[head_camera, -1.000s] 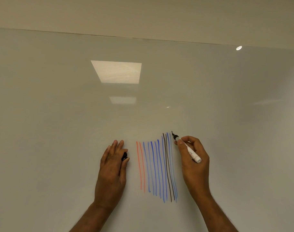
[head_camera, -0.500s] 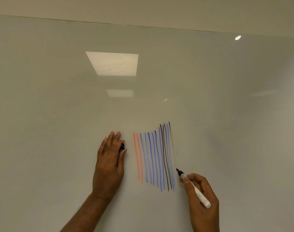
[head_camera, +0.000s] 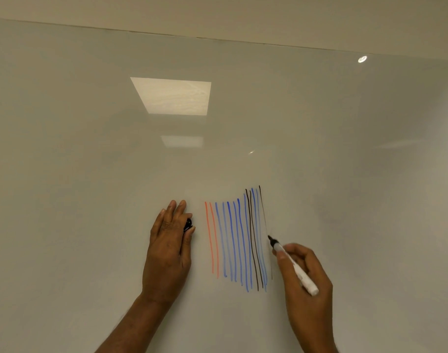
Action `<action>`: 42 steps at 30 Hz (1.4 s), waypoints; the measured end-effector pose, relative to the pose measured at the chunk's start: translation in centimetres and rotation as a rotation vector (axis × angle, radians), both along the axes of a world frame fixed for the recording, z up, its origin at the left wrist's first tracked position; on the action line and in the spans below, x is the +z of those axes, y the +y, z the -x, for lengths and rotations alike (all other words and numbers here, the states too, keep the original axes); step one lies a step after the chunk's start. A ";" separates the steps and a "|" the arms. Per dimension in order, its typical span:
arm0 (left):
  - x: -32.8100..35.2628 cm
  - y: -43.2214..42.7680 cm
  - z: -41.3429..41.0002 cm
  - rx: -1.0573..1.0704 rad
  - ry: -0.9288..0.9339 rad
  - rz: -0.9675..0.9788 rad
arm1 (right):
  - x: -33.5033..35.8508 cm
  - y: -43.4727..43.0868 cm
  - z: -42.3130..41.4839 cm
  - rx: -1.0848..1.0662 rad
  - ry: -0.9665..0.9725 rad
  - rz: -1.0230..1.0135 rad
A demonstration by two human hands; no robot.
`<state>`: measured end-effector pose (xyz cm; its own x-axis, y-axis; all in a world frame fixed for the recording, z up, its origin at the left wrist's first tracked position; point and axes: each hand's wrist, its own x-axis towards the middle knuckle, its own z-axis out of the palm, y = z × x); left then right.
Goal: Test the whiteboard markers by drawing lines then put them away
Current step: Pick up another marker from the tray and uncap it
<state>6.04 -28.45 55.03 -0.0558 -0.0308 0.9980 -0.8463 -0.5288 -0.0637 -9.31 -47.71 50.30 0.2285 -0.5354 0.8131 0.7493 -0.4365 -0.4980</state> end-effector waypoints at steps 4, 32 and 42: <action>0.0 0.0 -0.1 0.009 -0.017 0.000 | 3.5 0.4 -0.6 -0.037 -0.048 0.080; -0.3 0.0 0.2 -0.018 -0.005 -0.005 | -7.0 -3.8 -3.4 -0.159 0.082 -0.087; -1.2 0.8 2.4 -0.313 0.222 0.091 | -6.3 -1.0 1.3 -0.036 0.155 -0.084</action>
